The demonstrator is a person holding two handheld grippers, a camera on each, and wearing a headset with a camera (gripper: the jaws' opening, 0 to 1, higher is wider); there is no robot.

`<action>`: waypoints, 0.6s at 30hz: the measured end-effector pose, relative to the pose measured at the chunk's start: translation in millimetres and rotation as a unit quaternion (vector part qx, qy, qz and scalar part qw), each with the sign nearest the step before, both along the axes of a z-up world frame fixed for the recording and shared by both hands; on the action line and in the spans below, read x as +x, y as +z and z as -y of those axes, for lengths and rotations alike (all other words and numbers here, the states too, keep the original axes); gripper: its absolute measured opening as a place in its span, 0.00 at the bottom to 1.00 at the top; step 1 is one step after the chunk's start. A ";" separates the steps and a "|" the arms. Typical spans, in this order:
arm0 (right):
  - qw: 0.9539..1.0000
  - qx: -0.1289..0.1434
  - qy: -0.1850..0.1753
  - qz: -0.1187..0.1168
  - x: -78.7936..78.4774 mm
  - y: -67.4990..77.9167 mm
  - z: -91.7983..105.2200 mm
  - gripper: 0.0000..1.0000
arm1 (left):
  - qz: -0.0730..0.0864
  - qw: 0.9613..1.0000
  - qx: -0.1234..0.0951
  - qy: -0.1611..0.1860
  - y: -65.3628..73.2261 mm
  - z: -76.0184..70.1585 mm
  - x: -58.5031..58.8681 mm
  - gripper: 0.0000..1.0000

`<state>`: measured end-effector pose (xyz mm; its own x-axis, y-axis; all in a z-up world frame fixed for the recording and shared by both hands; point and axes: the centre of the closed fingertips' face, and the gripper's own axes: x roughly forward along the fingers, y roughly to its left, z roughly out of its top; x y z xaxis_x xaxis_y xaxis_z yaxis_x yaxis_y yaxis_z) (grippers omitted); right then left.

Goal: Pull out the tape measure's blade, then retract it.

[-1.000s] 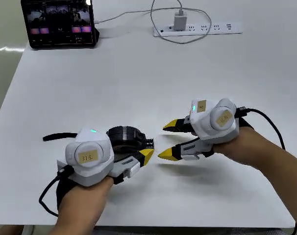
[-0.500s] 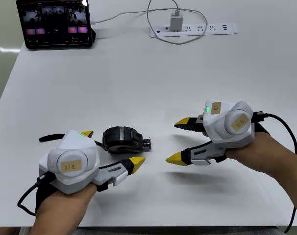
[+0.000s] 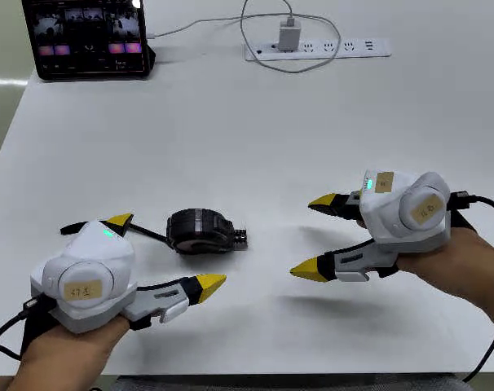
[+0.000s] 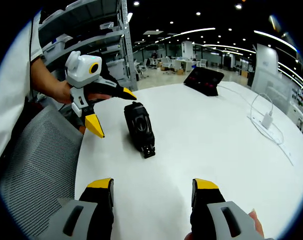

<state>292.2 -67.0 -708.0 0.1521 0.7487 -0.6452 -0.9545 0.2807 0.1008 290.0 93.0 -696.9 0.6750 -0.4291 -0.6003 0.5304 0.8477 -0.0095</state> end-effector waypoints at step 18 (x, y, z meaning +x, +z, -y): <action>1.000 -0.002 -0.029 -0.011 -12.2 7.6 21.0 0.68 | -0.014 1.000 0.003 -0.024 -5.3 -20.5 -18.9 0.99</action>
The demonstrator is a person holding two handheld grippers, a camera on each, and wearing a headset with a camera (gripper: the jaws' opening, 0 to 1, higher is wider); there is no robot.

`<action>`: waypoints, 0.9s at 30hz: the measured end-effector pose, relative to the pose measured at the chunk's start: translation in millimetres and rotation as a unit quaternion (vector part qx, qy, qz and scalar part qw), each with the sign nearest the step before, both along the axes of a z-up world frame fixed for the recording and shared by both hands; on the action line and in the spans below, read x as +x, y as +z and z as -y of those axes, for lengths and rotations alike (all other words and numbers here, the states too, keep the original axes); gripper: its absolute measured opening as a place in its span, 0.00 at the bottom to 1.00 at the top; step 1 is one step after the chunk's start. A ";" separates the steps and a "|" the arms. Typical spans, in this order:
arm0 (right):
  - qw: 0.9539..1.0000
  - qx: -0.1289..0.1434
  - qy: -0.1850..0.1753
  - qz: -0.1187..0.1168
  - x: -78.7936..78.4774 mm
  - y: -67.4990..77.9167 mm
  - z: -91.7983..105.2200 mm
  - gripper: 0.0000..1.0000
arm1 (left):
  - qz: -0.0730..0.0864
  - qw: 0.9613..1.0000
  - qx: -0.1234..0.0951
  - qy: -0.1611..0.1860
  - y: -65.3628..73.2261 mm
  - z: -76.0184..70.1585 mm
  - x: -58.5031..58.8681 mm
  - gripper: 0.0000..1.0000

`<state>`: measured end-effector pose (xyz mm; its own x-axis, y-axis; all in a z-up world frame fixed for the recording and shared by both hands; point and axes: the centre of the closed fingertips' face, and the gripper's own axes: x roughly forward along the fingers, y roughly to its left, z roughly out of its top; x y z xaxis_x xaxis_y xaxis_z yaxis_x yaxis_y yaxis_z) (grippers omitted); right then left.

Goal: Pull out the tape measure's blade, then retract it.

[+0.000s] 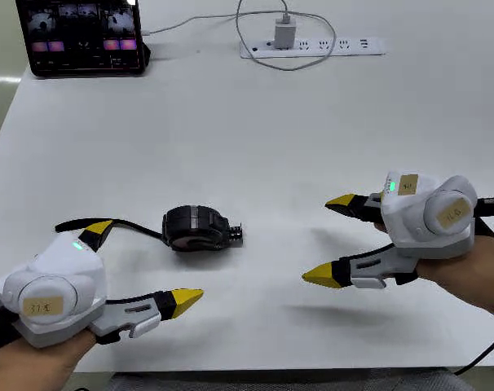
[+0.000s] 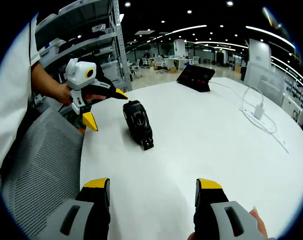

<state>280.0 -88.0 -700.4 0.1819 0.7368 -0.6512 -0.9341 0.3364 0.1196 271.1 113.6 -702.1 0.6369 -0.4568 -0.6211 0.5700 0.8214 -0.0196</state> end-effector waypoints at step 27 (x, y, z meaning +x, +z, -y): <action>1.000 0.005 -0.025 0.005 -20.5 4.1 28.1 0.84 | -0.002 0.999 -0.007 -0.051 14.9 1.3 -24.4 0.99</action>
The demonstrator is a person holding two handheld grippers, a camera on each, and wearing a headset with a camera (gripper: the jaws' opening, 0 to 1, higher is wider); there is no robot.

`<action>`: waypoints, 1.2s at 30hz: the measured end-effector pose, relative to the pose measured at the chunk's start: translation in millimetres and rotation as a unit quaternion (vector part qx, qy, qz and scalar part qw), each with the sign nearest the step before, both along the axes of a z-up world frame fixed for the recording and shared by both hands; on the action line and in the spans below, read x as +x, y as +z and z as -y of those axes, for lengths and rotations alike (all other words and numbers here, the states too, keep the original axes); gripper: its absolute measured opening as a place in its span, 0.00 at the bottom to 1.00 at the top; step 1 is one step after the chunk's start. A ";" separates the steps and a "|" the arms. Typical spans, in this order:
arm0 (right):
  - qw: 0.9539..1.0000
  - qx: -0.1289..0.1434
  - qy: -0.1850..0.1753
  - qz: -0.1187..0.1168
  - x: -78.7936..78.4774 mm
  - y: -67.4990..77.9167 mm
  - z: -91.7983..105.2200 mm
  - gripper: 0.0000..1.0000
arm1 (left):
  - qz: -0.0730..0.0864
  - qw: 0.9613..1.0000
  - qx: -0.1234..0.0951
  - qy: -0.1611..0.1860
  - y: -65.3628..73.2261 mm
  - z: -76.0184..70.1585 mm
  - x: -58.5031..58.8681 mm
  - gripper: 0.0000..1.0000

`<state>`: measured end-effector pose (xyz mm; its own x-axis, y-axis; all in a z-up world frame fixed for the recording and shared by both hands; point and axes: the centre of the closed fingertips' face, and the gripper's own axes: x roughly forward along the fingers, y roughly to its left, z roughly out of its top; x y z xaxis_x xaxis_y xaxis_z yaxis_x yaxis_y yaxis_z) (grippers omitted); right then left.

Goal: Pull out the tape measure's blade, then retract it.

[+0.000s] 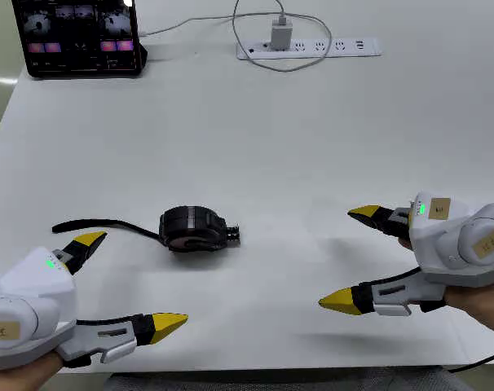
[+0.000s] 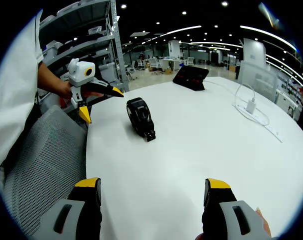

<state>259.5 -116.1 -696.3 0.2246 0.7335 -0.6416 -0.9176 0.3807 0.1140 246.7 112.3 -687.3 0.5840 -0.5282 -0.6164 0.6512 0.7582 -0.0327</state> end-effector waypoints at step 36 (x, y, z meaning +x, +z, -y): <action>0.999 -0.022 -0.033 0.009 -14.1 6.9 43.4 0.99 | -0.001 1.000 0.009 -0.019 4.8 -16.3 -15.3 0.99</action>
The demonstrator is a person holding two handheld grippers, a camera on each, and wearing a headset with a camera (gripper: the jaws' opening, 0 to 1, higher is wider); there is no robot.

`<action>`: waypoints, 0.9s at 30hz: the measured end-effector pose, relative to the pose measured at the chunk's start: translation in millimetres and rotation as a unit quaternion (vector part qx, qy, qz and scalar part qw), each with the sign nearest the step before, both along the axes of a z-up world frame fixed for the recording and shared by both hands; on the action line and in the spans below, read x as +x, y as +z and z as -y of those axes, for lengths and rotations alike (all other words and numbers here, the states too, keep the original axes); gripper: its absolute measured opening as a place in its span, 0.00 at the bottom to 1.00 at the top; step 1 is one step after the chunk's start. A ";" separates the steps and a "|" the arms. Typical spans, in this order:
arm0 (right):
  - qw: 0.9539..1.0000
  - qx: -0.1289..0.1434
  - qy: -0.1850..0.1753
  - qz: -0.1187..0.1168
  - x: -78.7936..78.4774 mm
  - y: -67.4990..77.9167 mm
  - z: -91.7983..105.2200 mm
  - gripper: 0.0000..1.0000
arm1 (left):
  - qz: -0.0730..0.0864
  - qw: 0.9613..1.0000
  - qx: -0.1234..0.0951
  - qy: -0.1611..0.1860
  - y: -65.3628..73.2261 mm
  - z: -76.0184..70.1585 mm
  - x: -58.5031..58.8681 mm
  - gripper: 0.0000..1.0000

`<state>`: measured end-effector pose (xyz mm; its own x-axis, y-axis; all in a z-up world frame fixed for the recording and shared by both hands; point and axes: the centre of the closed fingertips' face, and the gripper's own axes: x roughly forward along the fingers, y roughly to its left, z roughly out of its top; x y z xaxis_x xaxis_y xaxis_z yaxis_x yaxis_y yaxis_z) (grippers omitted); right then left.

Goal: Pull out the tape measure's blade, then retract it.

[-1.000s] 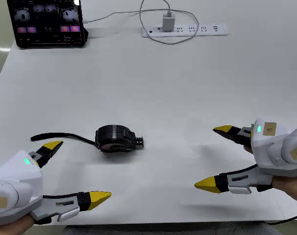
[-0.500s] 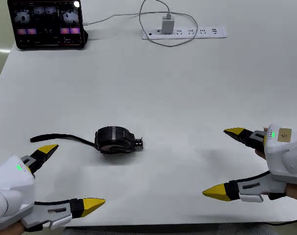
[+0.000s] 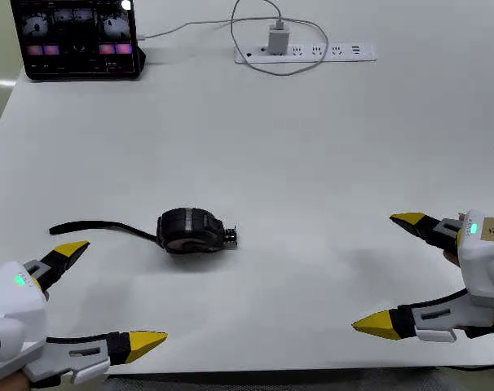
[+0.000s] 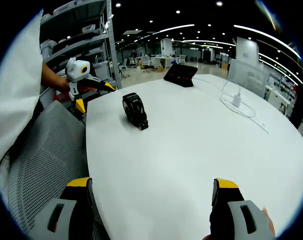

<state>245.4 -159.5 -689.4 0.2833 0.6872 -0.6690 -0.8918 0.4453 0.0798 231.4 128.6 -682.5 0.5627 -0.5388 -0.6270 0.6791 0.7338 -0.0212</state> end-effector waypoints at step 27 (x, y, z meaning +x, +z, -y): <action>1.000 0.002 -0.005 -0.006 -4.2 4.9 1.2 0.99 | 0.001 1.000 -0.010 0.001 4.3 -1.5 -1.6 0.99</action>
<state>241.2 -160.7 -684.5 0.2826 0.6868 -0.6697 -0.8864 0.4538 0.0913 229.8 130.1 -678.2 0.5649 -0.5500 -0.6152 0.6773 0.7349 -0.0351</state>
